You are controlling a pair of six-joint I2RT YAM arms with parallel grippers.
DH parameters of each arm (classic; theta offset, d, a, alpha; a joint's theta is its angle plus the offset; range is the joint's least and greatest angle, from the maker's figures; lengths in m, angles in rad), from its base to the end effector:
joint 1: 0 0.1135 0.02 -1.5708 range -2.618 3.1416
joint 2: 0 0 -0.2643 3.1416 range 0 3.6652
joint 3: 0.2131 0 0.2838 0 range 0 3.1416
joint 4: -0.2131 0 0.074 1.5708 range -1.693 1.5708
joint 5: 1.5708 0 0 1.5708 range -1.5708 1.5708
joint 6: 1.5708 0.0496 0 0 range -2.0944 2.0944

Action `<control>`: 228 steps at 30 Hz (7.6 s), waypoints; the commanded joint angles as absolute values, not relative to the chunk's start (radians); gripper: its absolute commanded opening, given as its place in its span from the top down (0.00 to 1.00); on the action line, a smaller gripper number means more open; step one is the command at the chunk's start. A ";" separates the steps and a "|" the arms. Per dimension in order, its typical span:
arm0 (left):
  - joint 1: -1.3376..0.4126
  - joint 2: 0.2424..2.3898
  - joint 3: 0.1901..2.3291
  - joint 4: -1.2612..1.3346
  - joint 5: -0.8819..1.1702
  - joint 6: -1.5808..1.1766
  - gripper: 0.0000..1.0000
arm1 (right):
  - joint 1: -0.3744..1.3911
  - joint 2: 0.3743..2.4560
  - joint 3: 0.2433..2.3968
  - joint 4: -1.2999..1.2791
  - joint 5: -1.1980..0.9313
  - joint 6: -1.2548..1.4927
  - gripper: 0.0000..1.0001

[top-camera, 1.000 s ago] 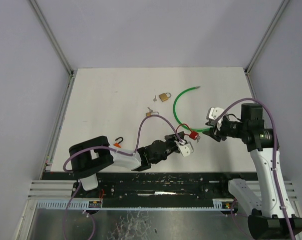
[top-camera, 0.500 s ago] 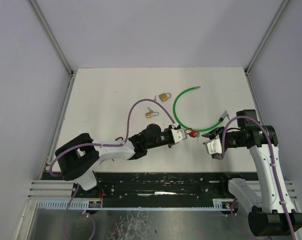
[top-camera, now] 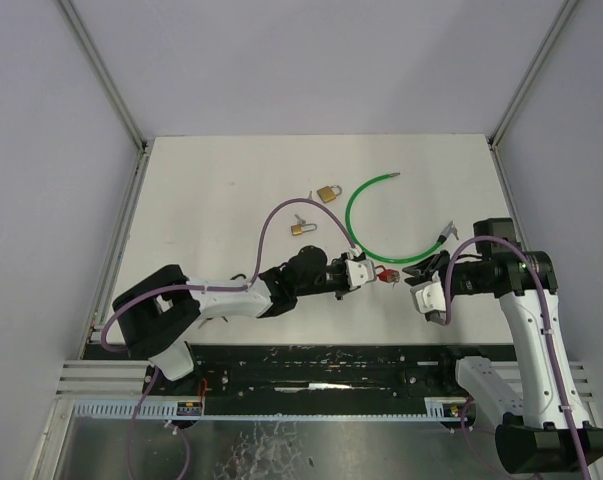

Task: Lock with the key
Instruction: Lock the lock.

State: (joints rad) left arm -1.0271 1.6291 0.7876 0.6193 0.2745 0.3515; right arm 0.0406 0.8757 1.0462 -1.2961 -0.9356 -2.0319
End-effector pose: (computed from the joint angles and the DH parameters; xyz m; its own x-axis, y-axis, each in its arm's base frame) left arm 0.1870 -0.3354 0.1837 0.2237 0.2706 -0.9363 0.9411 0.1901 0.2798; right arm 0.1567 0.0463 0.3293 0.7330 -0.5020 -0.4590 -0.6428 -0.2903 -0.7089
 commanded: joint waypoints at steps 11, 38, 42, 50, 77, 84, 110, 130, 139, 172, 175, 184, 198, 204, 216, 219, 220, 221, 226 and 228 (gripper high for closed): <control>-1.028 1.643 0.837 0.624 0.318 0.345 1.00 | 0.074 0.911 1.026 -1.264 -0.881 -2.086 0.70; -1.028 1.644 0.843 0.611 0.340 0.344 1.00 | 0.218 0.910 0.956 -1.138 -0.780 -1.964 0.92; -1.027 1.648 0.849 0.603 0.335 0.337 1.00 | 0.218 0.902 0.975 -1.161 -0.808 -1.956 1.00; -0.934 1.668 0.902 0.551 0.495 0.197 1.00 | 0.218 0.896 1.149 -1.302 -0.823 -1.828 1.00; -0.828 1.796 1.083 0.376 1.166 0.078 1.00 | 0.219 0.974 1.261 -1.443 -0.699 -1.700 1.00; -0.829 1.851 1.154 0.256 1.171 0.072 1.00 | 0.219 0.929 1.293 -1.384 -0.676 -1.704 1.00; -0.994 1.534 0.659 0.923 0.170 0.357 1.00 | 0.056 0.709 1.010 -0.607 -1.005 -0.386 0.18; -1.164 1.680 0.696 1.061 -0.366 0.605 1.00 | -0.100 0.840 0.738 -0.302 -1.107 0.132 0.46; -1.171 1.689 0.701 1.069 -0.370 0.611 1.00 | -0.085 0.952 0.721 -0.263 -1.116 0.185 0.54; -1.172 1.686 0.697 1.070 -0.356 0.608 1.00 | -0.014 0.950 0.740 -0.342 -1.065 0.035 0.93; -1.172 1.679 0.694 1.056 -0.333 0.607 1.00 | -0.014 0.919 0.741 -0.361 -1.084 -0.067 0.98; -1.170 1.662 0.684 1.034 -0.279 0.600 1.00 | -0.019 0.822 0.718 -0.391 -1.099 -0.228 0.95; -1.122 1.619 0.676 1.007 -0.212 0.476 1.00 | -0.114 0.644 0.735 -0.463 -1.138 -0.397 0.16; -1.049 1.561 0.657 0.960 -0.005 0.344 1.00 | -0.115 0.586 0.769 -0.461 -1.207 -0.663 0.01; -0.977 1.606 0.752 0.793 0.177 0.285 1.00 | -0.115 0.680 0.731 -0.825 -1.336 -1.383 0.19; -1.021 1.609 0.739 0.835 0.048 0.365 1.00 | -0.115 0.639 0.694 -0.681 -1.336 -1.217 0.27; -1.034 1.612 0.726 0.859 0.020 0.392 1.00 | -0.115 0.633 0.692 -0.666 -1.344 -1.191 0.29; -1.044 1.615 0.718 0.878 0.000 0.411 1.00 | -0.115 0.633 0.694 -0.664 -1.344 -1.185 0.31; -1.069 1.631 0.722 0.881 -0.050 0.456 1.00 | -0.115 0.657 0.714 -0.673 -1.324 -1.168 0.33; -1.072 1.629 0.719 0.880 -0.053 0.464 1.00 | -0.115 0.671 0.737 -0.695 -1.312 -1.162 0.35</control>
